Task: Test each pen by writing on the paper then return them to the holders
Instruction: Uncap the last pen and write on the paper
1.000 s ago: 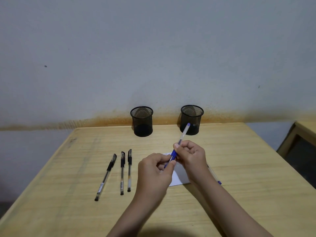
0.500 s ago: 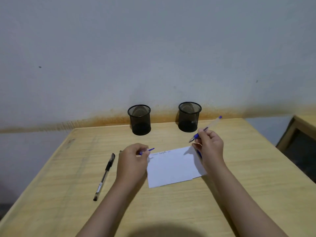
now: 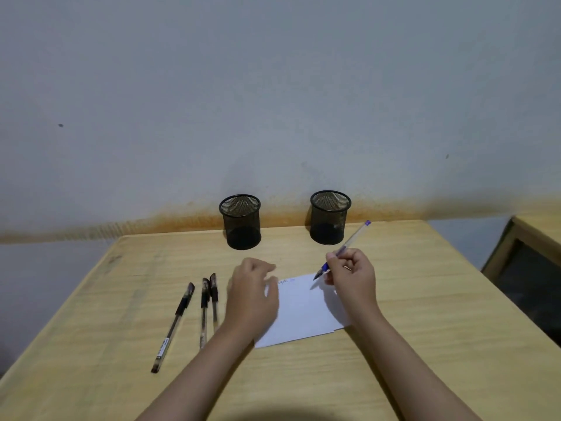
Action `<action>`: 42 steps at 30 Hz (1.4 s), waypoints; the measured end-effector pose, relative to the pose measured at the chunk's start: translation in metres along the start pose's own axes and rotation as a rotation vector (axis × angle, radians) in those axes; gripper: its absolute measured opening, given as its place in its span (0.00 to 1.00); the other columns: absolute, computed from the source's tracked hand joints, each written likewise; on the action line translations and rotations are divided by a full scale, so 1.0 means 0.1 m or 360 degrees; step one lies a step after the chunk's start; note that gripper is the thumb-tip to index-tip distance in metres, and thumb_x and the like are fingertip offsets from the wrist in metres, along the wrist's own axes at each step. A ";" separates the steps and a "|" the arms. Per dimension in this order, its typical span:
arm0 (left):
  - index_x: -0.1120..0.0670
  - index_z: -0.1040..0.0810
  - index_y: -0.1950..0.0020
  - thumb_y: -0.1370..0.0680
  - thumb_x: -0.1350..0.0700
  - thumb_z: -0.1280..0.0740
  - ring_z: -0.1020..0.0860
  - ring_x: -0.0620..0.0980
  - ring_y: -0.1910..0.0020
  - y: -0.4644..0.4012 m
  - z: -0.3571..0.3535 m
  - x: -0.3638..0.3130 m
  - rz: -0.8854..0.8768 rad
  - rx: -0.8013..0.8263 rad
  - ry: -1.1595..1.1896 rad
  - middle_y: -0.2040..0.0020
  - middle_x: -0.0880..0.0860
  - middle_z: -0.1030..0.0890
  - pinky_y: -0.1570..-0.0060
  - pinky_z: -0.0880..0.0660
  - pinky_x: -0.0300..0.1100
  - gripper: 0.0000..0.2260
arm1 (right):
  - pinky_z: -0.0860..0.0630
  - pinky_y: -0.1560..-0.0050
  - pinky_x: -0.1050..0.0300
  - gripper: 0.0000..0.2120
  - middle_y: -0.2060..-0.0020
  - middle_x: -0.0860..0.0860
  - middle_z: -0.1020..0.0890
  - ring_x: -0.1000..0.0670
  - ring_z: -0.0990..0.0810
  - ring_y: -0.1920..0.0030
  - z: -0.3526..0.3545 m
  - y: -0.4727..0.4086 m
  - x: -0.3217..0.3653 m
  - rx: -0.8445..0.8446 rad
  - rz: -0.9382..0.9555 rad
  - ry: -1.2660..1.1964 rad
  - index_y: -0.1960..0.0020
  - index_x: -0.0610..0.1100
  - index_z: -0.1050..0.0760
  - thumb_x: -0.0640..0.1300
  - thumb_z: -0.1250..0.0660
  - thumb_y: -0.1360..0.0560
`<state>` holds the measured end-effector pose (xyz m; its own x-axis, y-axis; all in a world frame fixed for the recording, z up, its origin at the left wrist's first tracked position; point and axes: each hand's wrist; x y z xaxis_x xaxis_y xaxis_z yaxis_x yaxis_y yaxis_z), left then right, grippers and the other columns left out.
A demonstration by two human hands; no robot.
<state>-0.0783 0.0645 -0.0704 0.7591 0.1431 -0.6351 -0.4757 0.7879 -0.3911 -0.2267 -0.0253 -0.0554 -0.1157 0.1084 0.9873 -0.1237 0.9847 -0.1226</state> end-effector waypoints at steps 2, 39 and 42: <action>0.52 0.26 0.37 0.23 0.49 0.38 0.32 0.45 0.40 0.20 -0.05 -0.14 -0.0167 0.0197 -0.0063 0.41 0.47 0.29 0.38 0.32 0.44 0.16 | 0.23 0.68 0.66 0.06 0.70 0.46 0.21 0.58 0.21 0.74 0.00 0.01 0.00 -0.0018 -0.0008 0.0006 0.57 0.38 0.29 0.38 0.33 0.24; 0.46 0.64 0.25 0.43 0.31 0.76 0.73 0.45 0.34 0.54 -0.10 -0.19 -0.0160 0.1042 -0.0667 0.23 0.49 0.65 0.34 0.69 0.48 0.47 | 0.22 0.71 0.59 0.10 0.72 0.35 0.21 0.52 0.20 0.76 -0.30 -0.11 -0.26 0.0289 0.0062 0.0662 0.66 0.38 0.31 0.32 0.32 0.30; 0.46 0.64 0.25 0.42 0.32 0.75 0.73 0.44 0.34 0.54 -0.11 -0.19 -0.0153 0.1047 -0.0680 0.24 0.48 0.66 0.34 0.69 0.48 0.46 | 0.23 0.73 0.61 0.11 0.72 0.36 0.22 0.53 0.20 0.76 -0.30 -0.11 -0.25 0.0327 0.0066 0.0681 0.67 0.38 0.32 0.33 0.32 0.30</action>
<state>-0.1230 0.0974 -0.0867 0.9519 0.1693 -0.2553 -0.1403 0.9818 0.1280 -0.1930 -0.0349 -0.0758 0.2861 0.2358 0.9287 -0.3249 0.9357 -0.1375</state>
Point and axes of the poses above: each hand's wrist, its own y-axis away from the middle knuckle, its own z-axis out of the back of the hand, x = y × z
